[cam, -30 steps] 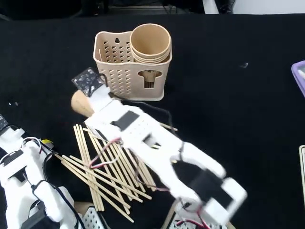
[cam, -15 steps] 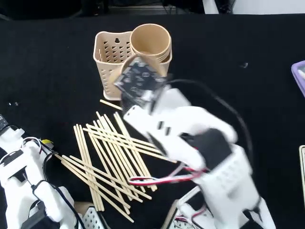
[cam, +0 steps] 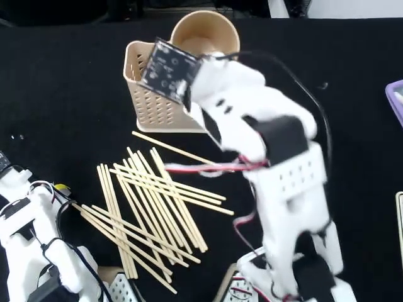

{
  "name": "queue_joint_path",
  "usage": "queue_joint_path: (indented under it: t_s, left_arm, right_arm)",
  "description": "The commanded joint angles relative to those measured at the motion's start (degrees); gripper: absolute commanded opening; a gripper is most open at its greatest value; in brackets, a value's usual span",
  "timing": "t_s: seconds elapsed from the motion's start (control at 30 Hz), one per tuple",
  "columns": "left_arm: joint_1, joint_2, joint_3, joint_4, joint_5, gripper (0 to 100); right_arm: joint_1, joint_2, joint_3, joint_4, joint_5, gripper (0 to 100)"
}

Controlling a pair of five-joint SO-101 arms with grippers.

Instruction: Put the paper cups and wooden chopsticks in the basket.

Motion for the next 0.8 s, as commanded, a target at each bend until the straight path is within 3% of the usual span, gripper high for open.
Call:
queue_joint_path:
  t_s: [0.0, 0.17, 0.77]
  left_arm:
    - [0.57, -0.62, -0.75, -0.79, -0.44, 28]
    - [0.57, -0.62, -0.75, -0.79, -0.44, 28]
    - [0.48, -0.62, -0.75, -0.79, -0.53, 28]
  right_arm:
    - [2.37, 2.95, -5.49, 1.32, 1.58, 1.0]
    - [2.46, 5.58, -10.33, 5.71, 1.76, 1.0]
    - [2.55, 16.04, -19.74, 5.19, 2.9, 1.1]
